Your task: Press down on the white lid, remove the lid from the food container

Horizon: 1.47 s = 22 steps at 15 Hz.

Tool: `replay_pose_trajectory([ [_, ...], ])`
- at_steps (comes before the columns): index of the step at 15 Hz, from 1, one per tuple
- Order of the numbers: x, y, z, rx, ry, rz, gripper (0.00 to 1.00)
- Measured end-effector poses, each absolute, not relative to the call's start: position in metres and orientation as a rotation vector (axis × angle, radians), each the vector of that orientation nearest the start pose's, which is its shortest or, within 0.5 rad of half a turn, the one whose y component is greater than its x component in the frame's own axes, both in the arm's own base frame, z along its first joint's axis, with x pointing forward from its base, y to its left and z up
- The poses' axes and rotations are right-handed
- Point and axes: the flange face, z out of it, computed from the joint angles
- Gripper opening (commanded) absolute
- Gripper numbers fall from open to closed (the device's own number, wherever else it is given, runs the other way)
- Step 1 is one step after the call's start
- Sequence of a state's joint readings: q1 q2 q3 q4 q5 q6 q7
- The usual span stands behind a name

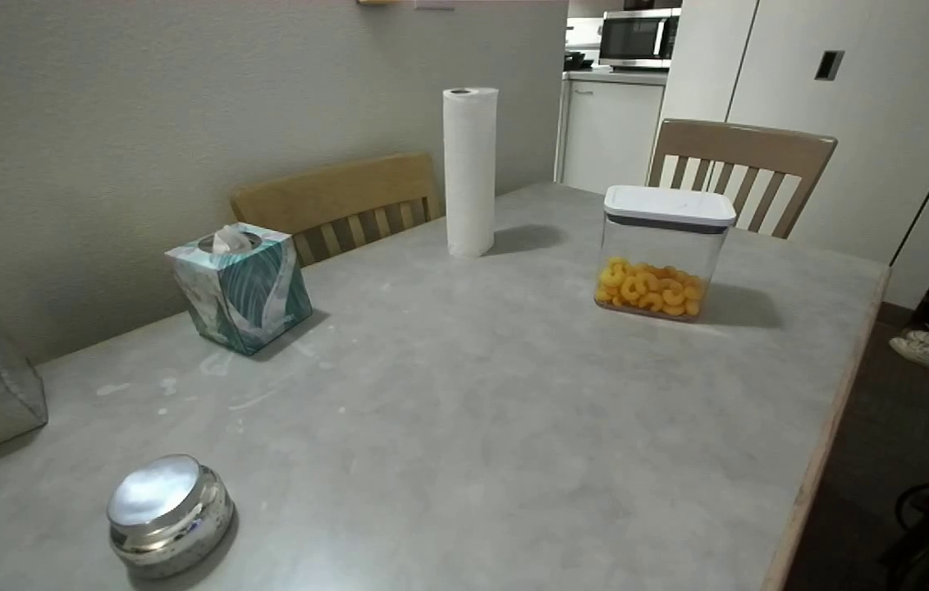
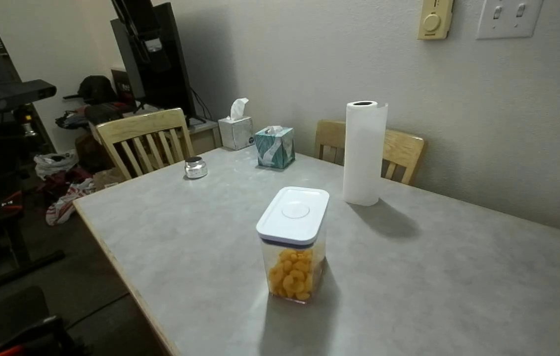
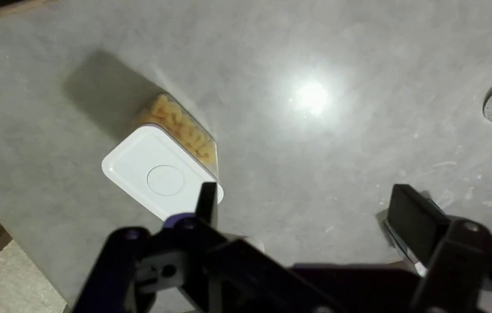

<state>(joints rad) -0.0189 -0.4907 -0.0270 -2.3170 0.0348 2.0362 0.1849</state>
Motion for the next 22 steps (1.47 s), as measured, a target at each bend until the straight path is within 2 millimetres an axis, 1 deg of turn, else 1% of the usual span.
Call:
replay_pose_trajectory([
  [4,0.424,-0.016,0.547,-3.045,0.367,-0.318,1.0],
  [6,0.425,-0.017,0.547,-3.077,0.3,-0.331,1.0],
  [7,0.424,-0.02,0.547,-3.111,0.226,-0.334,1.0],
  [9,0.424,-0.032,0.546,-3.167,0.06,-0.334,1.0],
  [12,0.425,-0.06,0.543,-3.211,-0.203,-0.34,1.0],
  [14,0.434,-0.079,0.538,-3.206,-0.372,-0.398,1.0],
  [15,0.441,-0.088,0.532,-3.197,-0.426,-0.436,1.0],
  [17,0.453,-0.1,0.52,-3.194,-0.451,-0.481,1.0],
  [19,0.456,-0.101,0.516,-3.195,-0.454,-0.483,1.0],
  [22,0.456,-0.099,0.516,-3.194,-0.457,-0.482,1.0],
])
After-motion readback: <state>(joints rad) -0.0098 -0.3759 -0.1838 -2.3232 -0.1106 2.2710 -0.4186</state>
